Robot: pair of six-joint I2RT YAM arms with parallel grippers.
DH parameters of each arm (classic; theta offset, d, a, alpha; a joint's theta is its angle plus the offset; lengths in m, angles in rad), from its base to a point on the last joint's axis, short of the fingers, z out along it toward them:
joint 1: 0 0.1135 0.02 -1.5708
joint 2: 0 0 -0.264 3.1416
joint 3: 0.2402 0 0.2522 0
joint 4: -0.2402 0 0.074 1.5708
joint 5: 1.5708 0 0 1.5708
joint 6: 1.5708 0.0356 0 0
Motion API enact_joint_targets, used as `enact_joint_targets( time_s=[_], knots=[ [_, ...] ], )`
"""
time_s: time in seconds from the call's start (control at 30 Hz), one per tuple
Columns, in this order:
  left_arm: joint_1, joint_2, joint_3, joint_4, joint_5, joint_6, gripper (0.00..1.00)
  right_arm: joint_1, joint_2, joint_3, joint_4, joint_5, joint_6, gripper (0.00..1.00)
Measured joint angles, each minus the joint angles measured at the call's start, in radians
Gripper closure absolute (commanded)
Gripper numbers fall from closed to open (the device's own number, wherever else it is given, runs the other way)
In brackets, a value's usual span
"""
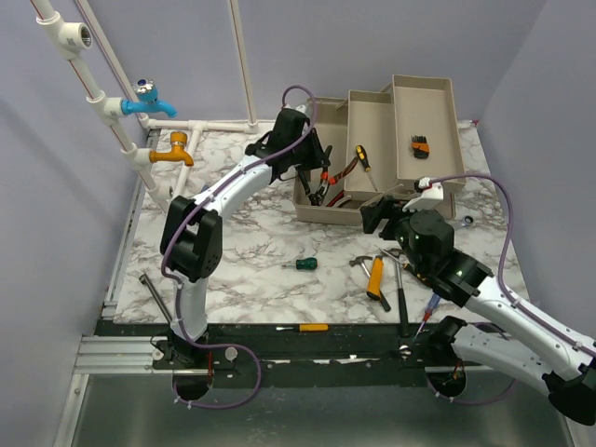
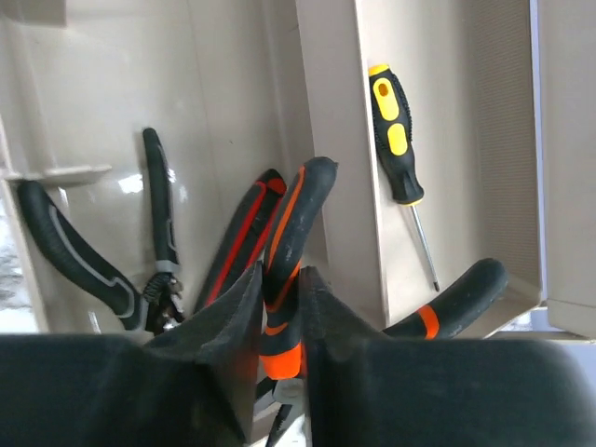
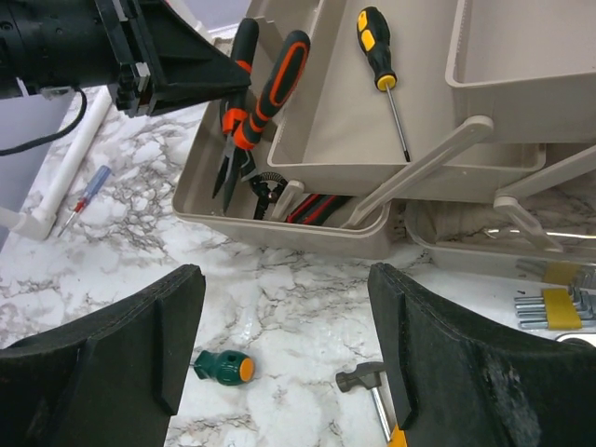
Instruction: Pack the tool kit
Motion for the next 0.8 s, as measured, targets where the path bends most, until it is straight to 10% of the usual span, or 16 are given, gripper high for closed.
enact_joint_targets(
  time_s=[0.4, 0.8],
  knots=[
    [0.004, -0.145, -0.227, 0.084, 0.015, 0.043, 0.02, 0.0, 0.102, 0.018, 0.024, -0.032, -0.013, 0.21],
    [0.029, -0.822, -0.647, 0.192, -0.116, 0.092, 0.01, 0.0, 0.109, 0.056, 0.002, -0.067, 0.004, 0.19]
  ],
)
